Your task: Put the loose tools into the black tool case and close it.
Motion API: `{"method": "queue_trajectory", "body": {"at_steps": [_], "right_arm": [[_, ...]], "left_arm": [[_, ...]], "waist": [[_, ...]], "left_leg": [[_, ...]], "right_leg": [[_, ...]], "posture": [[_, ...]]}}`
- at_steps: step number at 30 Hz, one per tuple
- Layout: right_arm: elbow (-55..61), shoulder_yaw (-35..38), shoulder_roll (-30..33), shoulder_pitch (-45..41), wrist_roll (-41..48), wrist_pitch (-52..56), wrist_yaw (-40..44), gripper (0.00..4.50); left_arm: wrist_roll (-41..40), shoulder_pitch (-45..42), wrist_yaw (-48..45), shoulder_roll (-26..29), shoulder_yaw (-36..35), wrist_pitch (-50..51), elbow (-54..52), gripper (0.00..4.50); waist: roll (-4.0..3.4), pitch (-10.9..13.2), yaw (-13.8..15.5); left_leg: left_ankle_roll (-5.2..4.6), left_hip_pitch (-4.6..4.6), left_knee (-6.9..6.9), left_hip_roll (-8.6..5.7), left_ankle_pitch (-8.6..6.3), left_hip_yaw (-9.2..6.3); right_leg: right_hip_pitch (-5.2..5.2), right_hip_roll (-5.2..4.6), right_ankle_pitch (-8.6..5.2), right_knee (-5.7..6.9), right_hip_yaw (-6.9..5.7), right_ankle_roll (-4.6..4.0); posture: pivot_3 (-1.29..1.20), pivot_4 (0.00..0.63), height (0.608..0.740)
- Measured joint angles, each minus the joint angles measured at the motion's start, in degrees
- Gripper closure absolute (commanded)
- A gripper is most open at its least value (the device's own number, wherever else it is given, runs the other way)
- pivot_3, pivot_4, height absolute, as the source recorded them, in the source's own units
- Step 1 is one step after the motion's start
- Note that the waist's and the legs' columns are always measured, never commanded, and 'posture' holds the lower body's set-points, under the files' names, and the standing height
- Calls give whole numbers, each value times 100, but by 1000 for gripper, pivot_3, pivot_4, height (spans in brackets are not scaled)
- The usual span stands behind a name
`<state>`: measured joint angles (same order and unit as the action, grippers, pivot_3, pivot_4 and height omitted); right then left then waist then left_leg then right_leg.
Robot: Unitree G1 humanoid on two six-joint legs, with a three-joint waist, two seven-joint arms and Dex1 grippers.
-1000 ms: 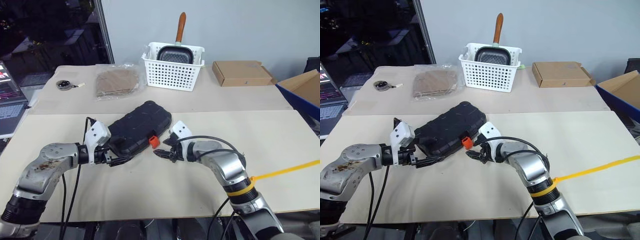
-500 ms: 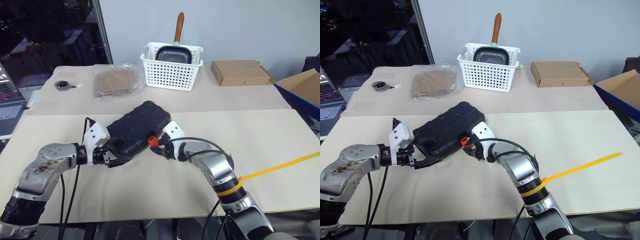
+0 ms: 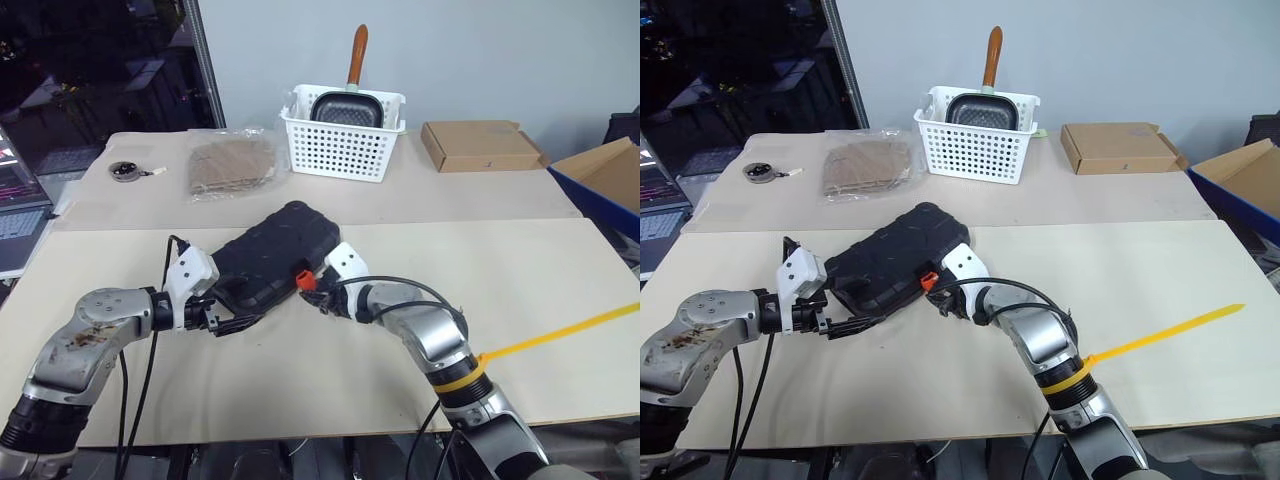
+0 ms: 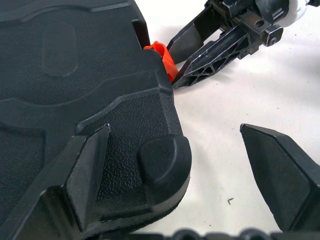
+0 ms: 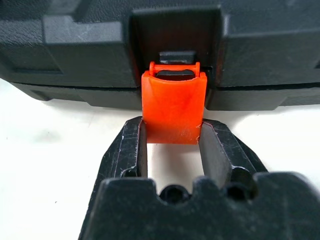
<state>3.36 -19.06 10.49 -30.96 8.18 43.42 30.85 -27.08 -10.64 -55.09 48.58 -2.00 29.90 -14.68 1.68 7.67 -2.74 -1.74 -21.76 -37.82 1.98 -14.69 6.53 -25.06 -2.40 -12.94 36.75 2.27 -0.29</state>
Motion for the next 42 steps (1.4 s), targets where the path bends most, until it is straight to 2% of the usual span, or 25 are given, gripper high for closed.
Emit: {"method": "queue_trajectory", "body": {"at_steps": [8, 13, 14, 15, 18, 22, 24, 25, 27, 28, 31, 32, 42], "right_arm": [[53, 6, 16, 33, -21, -320, 28, 3303], [-413, -26, -98, -173, -74, -475, 48, 3303], [-550, -25, -122, -266, -74, -487, 62, 2298], [-685, -16, -146, -349, -74, -502, 77, 2088], [-821, -12, -117, -454, -128, -670, 140, 1079], [-341, 24, 311, -335, -6, -559, 424, 1079], [40, 217, 517, -220, 156, -364, 584, 1707], [96, 247, 543, -200, 197, -319, 606, 1829], [187, 353, 563, -138, 372, -140, 668, 2634], [187, 371, 556, -126, 403, -112, 673, 2834], [137, 383, 442, -122, 441, -46, 642, 3888], [85, 374, 381, -124, 439, -44, 626, 4372], [-1438, 151, -238, -687, 35, -430, 331, 4450]], "left_arm": [[4, 49, 22, 0, -55, -7, -101, 0], [31, 128, 59, 0, -56, 1, -146, 0], [36, 147, 61, 0, -58, 1, -161, 0], [41, 166, 64, 0, -58, 3, -178, 0], [46, 207, 86, 0, -57, 6, -231, 0], [43, 234, 145, -44, -47, 15, -320, 0], [44, 231, 171, -62, -43, 18, -334, 0], [45, 231, 174, -62, -44, 20, -333, 0], [48, 229, 197, -64, -40, 31, -328, 0], [49, 229, 204, -65, -39, 32, -326, 0], [54, 228, 218, -65, -37, 34, -314, 0], [56, 223, 218, -65, -34, 33, -312, 0], [225, 136, 215, -112, 0, -41, -202, 0]], "waist": [[0, 0, 12], [0, 0, -9], [0, 0, -11], [0, 0, -14], [0, 0, -16], [-1, 0, 19], [-1, -1, 32], [-1, -1, 31], [-1, -1, 19], [-1, -1, 19], [-1, -1, 15], [-1, -1, 16], [-1, -1, -13]], "left_leg": [[0, -15, 1, -1, -1, 0], [0, -6, 1, 0, 0, 2], [0, -3, 1, 0, 0, 2], [0, 6, 1, 0, 0, 2], [0, 13, 1, 2, 1, 2], [-1, 4, 3, 0, -1, 2], [-4, 1, 3, -1, -3, 2], [-4, 1, 3, -1, -3, 2], [-4, 4, 3, 0, -3, 3], [-4, 5, 3, 0, -3, 3], [-4, 10, 3, 1, -2, 3], [-4, 10, 3, 1, -2, 3], [-3, 13, 2, 1, -2, 7]], "right_leg": [[-9, -2, 0, -4, -2, 0], [-7, 0, 0, 1, 2, -1], [-5, 1, 1, 2, 2, -1], [0, 2, 1, 4, 4, -2], [4, 3, 1, 6, 5, -2], [2, -3, -2, 1, 2, 2], [4, -6, -2, -4, 2, 4], [4, -6, -2, -4, 3, 4], [4, -4, -2, -1, 4, 3], [3, -4, -2, 0, 4, 3], [4, -1, -2, 2, 5, 2], [4, -1, -2, 2, 5, 2], [4, 1, -1, 4, 7, 0]], "posture": [[0, 150, 740], [0, 150, 740], [0, 150, 740], [0, 150, 740], [0, 150, 740], [0, 150, 740], [0, 150, 740], [0, 150, 740], [0, 150, 740], [0, 150, 740], [0, 150, 740], [0, 150, 740], [0, 150, 740]]}}
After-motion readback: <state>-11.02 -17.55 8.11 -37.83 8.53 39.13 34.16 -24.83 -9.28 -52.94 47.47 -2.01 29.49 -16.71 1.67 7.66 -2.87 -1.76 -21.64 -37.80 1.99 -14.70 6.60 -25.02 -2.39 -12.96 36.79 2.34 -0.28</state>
